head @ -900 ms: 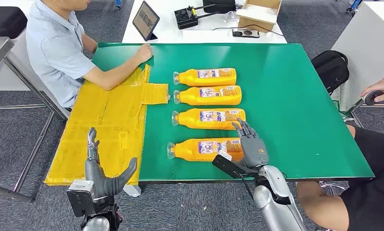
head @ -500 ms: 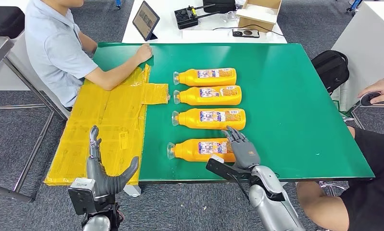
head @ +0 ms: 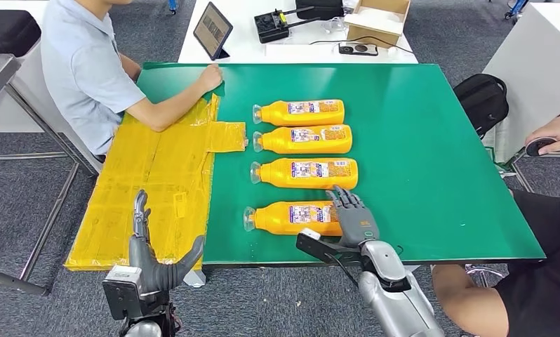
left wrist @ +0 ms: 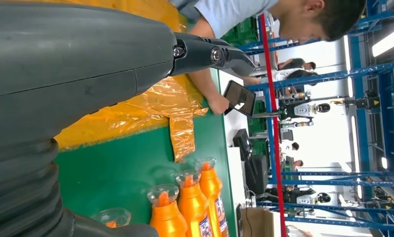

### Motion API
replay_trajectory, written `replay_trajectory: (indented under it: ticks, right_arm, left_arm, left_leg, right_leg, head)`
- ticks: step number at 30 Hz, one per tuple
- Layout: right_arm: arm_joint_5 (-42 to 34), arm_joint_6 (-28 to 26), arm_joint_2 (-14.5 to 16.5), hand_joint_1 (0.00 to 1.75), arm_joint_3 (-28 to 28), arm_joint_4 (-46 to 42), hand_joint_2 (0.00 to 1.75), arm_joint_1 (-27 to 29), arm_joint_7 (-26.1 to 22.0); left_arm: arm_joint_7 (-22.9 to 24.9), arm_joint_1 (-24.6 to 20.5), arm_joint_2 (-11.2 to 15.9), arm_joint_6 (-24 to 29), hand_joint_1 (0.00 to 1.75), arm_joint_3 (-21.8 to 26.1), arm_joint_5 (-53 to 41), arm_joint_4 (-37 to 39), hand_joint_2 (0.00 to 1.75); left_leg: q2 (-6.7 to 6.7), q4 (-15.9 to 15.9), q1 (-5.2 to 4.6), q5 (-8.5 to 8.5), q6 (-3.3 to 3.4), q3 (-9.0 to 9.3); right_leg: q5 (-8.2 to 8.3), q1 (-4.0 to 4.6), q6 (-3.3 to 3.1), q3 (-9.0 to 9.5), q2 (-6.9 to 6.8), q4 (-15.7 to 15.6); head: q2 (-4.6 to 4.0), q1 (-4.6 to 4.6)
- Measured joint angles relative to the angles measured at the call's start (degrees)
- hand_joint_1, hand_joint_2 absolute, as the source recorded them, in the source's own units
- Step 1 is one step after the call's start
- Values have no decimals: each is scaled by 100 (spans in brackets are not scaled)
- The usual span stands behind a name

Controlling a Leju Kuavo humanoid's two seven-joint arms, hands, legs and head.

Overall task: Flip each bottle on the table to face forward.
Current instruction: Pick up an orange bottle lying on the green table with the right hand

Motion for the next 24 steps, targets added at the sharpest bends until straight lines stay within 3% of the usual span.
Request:
replay_trajectory:
  ticks: [1,5,8,24]
  right_arm:
    - [18,39,0,2,19,1,175,-10,25]
    - [-9,208,-1,145,70,23,175,-57,58]
    - [-114,284,-7,173,95,78,175,-92,28]
    - [-1092,440,-145,175,38,455,175,-202,-428]
  left_arm:
    - [4,11,0,7,0,0,-4,-9,175]
    - [25,28,0,19,0,0,-22,-19,175]
    - [35,28,0,22,0,-5,-25,-19,175]
    - [45,-39,19,41,0,-75,76,41,175]
  left_leg:
    - [0,0,0,0,0,3]
    - [0,0,0,0,0,16]
    - [0,0,0,-1,0,25]
    - [2,0,0,-26,2,74]
  right_leg:
    - [0,0,0,2,0,0]
    - [0,0,0,14,0,-1]
    - [0,0,0,22,0,-2]
    - [-16,1,2,22,2,-7]
  head:
    - [0,1]
    - [0,0]
    - [0,-1]
    - [0,1]
